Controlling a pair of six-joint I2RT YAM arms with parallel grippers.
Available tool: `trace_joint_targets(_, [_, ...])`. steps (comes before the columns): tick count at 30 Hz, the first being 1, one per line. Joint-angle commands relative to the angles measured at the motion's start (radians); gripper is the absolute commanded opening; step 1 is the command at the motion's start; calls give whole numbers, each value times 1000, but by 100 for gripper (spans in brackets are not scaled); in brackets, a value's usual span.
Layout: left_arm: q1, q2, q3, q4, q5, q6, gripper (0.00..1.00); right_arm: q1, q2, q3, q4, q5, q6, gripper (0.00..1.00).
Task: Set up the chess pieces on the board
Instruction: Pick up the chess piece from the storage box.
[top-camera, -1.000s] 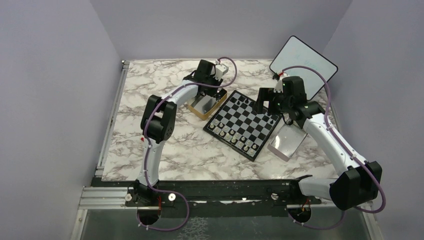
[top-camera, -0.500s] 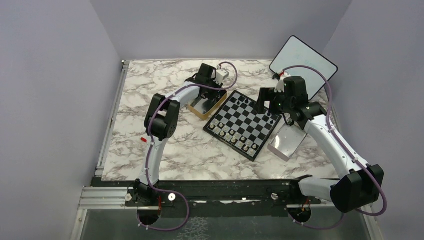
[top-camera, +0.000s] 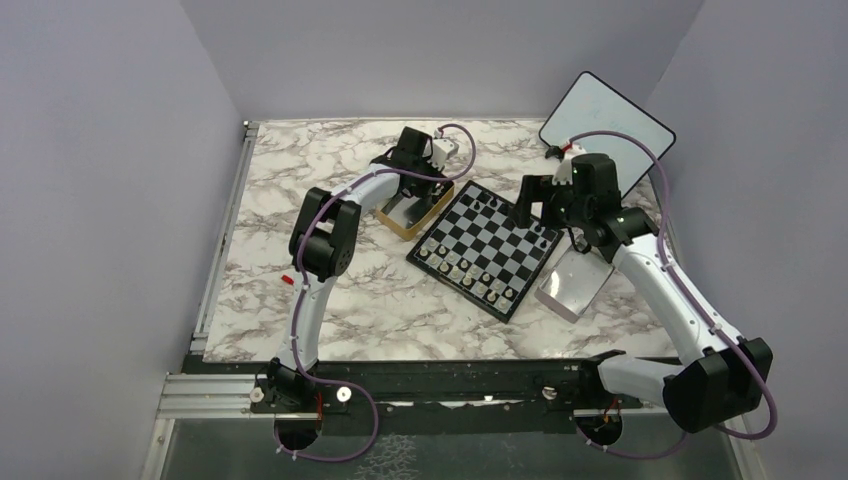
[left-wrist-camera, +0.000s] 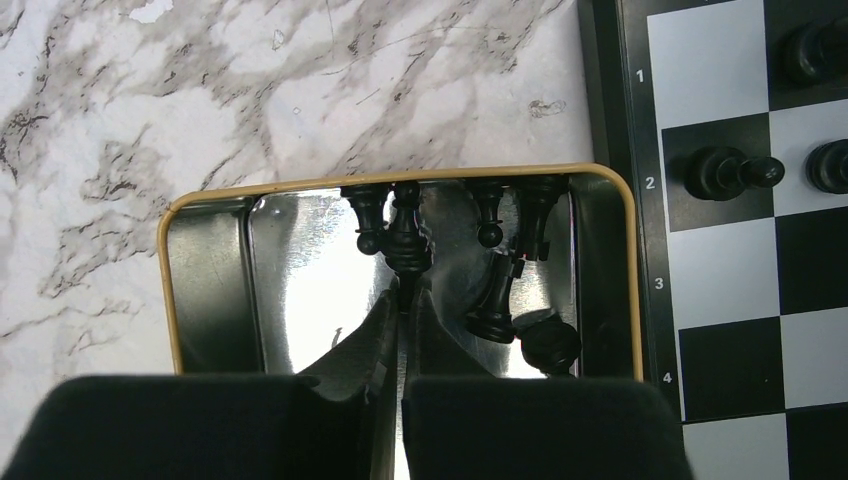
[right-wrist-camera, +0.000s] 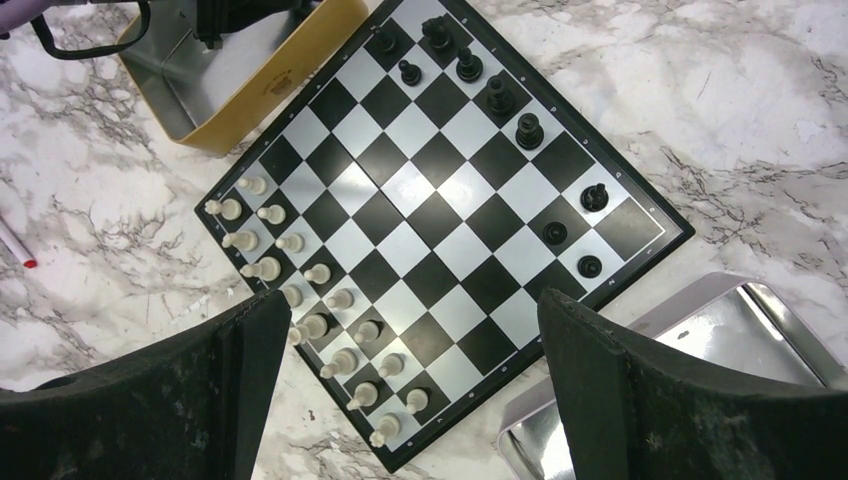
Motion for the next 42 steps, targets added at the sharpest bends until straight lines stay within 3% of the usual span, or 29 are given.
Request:
trace_joint_targets(1, [-3, -44, -1, 2, -38, -8, 0, -7, -36, -25, -22, 26, -14, 100])
trace_joint_targets(8, [-3, -140, 14, -49, -59, -57, 0, -6, -63, -77, -10, 60, -3, 100])
trace_joint_targets(14, [-3, -208, 0, -116, -80, -103, 0, -6, -92, -159, 85, 2, 31, 100])
trace_joint_targets(21, [-3, -360, -136, -118, 15, -132, 0, -6, -82, -184, 219, -177, 154, 100])
trace_joint_targets(30, [-14, -682, -410, -41, 161, -193, 0, -5, -5, -208, 419, -423, 311, 99])
trace_joint_targets(35, [-44, -873, -601, 28, 204, -217, 0, -3, -13, -267, 550, -517, 404, 82])
trace_joint_targets(42, [-126, -1026, -762, 83, 302, -227, 0, 21, 18, -309, 694, -599, 517, 50])
